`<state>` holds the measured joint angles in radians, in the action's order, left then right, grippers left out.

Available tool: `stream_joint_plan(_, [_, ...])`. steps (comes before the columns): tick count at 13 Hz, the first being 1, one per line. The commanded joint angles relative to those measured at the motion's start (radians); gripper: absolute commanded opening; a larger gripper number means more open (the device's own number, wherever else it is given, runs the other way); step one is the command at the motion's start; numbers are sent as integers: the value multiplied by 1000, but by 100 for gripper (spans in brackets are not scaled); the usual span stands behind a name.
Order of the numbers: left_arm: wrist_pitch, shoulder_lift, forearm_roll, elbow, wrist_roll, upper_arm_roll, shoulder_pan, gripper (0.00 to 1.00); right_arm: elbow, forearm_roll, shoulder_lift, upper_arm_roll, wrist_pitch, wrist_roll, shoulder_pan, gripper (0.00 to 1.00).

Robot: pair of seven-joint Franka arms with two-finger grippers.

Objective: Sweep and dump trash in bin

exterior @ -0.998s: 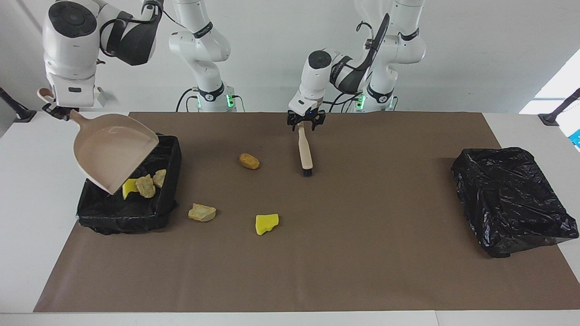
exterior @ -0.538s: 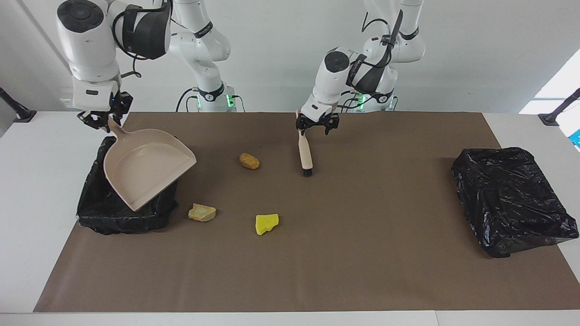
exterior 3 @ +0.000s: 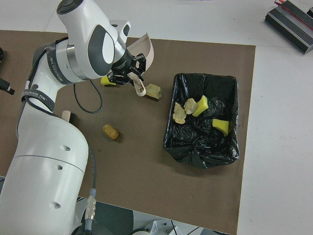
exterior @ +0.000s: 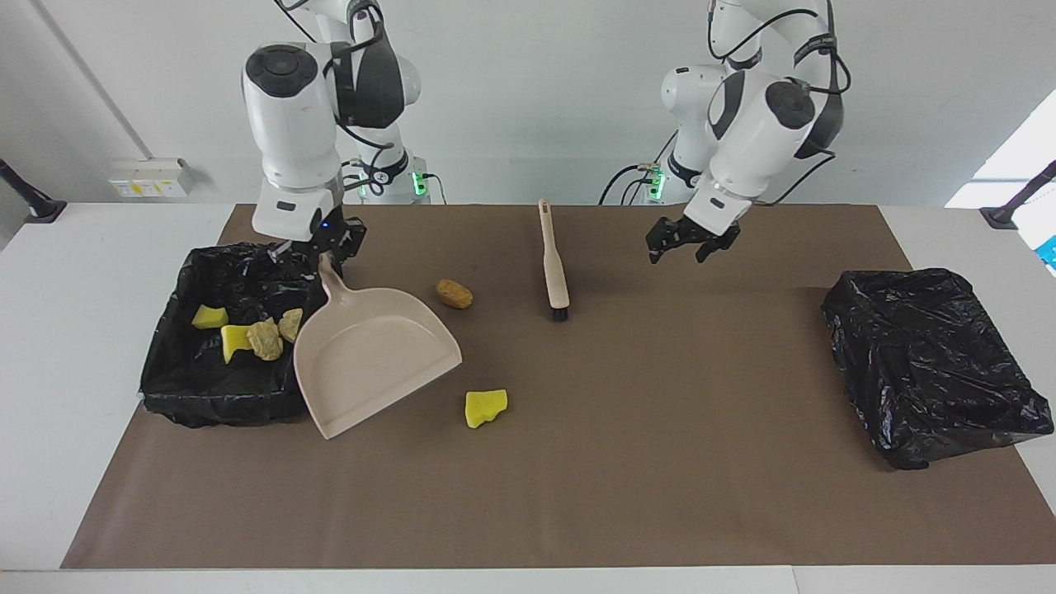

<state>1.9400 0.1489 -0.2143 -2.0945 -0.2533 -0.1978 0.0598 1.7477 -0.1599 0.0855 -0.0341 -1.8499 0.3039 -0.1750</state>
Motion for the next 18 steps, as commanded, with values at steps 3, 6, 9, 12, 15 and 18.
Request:
stream_joint_plan(3, [-170,-20,72,195,98,113,-23,100,-115,42,166,5,-75,-380,-164,0])
stream_joint_plan(6, [-217,-70,174,331,141,116,-75,100,-229,31,294,5,-89,-584,-280,0])
stream_joint_plan(9, [-308,-103,202,465,167,118,-77,100,-353,31,429,5,-97,-792,-375,0])
stream_joint_plan(12, [-319,-117,266,519,212,118,-72,100,-445,49,535,0,-149,-933,-417,0])
stream_joint_plan(15, [-331,-111,253,533,229,116,-69,100,-447,95,571,-16,-195,-954,-417,0])
stream_joint_plan(18, [-305,-103,187,515,172,118,-80,100,-445,95,574,-16,-195,-956,-411,22])
